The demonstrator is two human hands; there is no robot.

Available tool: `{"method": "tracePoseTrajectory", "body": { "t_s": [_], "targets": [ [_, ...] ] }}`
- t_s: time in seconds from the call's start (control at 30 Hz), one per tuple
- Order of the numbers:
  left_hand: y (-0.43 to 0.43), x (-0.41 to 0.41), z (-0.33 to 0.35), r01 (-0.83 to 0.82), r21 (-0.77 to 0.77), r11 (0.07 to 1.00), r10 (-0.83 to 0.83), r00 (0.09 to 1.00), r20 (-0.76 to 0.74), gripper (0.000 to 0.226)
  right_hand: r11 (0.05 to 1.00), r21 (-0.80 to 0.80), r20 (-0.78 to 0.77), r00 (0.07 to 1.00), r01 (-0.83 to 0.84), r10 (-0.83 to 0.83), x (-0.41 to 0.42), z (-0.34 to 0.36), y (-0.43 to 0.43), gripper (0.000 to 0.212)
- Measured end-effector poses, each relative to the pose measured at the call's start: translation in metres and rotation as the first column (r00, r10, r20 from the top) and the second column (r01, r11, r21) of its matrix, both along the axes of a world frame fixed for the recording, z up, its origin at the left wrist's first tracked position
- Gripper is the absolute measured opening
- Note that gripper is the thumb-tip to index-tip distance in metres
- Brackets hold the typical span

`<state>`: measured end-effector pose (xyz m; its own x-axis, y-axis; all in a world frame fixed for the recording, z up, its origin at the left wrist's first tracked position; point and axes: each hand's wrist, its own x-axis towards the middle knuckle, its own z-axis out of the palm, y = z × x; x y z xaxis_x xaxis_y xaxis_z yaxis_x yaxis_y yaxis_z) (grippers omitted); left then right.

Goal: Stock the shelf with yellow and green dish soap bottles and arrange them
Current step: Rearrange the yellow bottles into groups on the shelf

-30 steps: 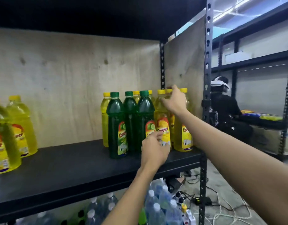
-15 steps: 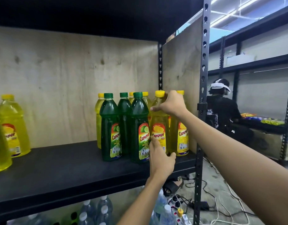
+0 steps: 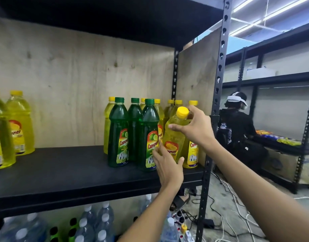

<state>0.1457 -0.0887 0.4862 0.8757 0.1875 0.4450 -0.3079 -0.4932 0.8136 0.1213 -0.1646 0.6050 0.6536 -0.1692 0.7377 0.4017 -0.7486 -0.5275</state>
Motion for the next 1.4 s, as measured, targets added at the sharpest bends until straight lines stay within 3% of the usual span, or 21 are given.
{"method": "tracePoseTrajectory", "body": {
  "t_s": [0.3,0.47,0.77,0.97,1.1,1.27,1.4],
  "targets": [
    [0.017,-0.025,0.003,0.132,-0.134,0.982,-0.087,0.951,0.297,0.09,1.0,-0.019,0.044,0.999,0.01,-0.009,-0.04,0.035,0.017,0.05],
    [0.087,-0.037,0.011,0.087,-0.072,0.994,-0.052,0.918,0.392,0.09,0.997,-0.018,0.051,0.996,-0.072,0.073,-0.052,0.055,0.063,0.05],
    [0.293,-0.034,0.002,-0.234,-0.072,0.97,0.244,0.922,0.3,0.088,0.931,0.001,-0.067,0.929,-0.365,0.365,-0.002,0.049,0.269,0.045],
    [0.441,-0.019,0.004,-0.389,0.053,0.92,0.366,0.899,0.243,0.094,0.878,0.086,-0.152,0.864,-0.471,0.479,0.038,0.046,0.415,0.047],
    [0.513,-0.011,0.004,-0.424,0.134,0.896,0.399,0.899,0.179,0.1,0.862,0.095,-0.183,0.843,-0.497,0.506,0.052,0.043,0.487,0.064],
    [0.56,0.0,0.007,-0.434,0.149,0.889,0.425,0.901,0.089,0.105,0.868,0.081,-0.223,0.84,-0.49,0.495,0.064,0.046,0.545,0.066],
    [0.578,-0.003,0.01,-0.355,0.15,0.923,0.355,0.935,0.024,0.11,0.895,0.057,-0.197,0.874,-0.442,0.444,0.07,0.039,0.557,0.066]
  ]
}}
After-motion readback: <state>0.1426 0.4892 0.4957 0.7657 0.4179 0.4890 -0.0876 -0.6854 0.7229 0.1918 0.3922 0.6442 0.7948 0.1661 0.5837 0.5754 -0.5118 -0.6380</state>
